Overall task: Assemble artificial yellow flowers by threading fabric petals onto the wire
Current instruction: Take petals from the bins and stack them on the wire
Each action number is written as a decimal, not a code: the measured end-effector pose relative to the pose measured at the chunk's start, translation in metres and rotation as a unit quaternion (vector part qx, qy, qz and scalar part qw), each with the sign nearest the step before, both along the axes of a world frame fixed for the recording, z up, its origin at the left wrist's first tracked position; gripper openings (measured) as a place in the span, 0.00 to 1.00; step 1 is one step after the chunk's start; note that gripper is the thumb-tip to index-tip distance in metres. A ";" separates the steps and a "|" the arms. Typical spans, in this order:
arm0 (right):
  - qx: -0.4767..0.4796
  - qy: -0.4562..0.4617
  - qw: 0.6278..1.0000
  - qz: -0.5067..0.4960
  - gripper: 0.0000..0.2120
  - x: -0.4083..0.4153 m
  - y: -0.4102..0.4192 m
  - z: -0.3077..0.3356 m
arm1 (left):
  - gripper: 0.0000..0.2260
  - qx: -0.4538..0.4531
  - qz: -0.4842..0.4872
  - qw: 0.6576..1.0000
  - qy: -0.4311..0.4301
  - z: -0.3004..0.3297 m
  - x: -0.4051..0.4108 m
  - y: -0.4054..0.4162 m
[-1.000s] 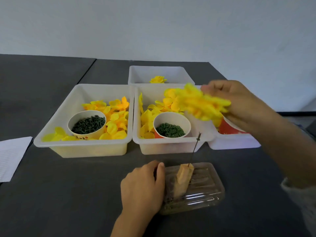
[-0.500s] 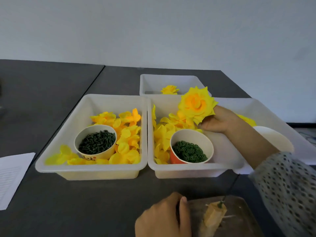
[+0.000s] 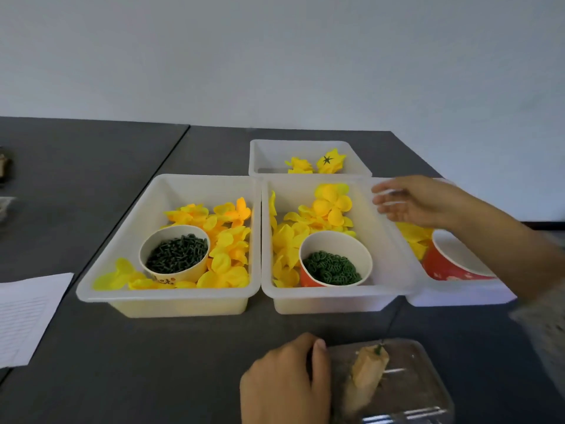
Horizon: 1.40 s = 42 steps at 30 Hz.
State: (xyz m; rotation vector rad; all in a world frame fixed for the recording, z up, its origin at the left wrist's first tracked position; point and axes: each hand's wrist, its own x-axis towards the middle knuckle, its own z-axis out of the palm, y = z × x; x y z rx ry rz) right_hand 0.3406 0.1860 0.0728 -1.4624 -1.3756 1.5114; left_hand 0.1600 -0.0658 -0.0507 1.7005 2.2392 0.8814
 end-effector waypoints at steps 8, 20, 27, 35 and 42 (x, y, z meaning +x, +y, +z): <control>-0.011 -0.016 0.999 0.035 0.15 0.089 -0.178 -0.018 | 0.16 -0.027 -0.011 0.999 0.021 0.002 0.001 -0.003; 0.136 -0.179 0.973 0.045 0.12 0.077 -0.324 -0.097 | 0.18 -0.025 -0.014 0.999 0.028 -0.006 0.000 0.000; 0.246 -0.325 0.897 0.169 0.37 0.049 -0.373 -0.150 | 0.19 -0.026 -0.007 0.999 0.028 -0.009 -0.002 0.003; 0.410 -0.368 0.831 0.077 0.18 0.037 -0.387 -0.169 | 0.21 -0.010 -0.005 1.000 0.025 -0.014 -0.005 0.005; 0.406 -0.376 0.832 0.045 0.24 0.035 -0.391 -0.173 | 0.21 -0.003 0.000 1.000 0.030 -0.015 -0.005 0.006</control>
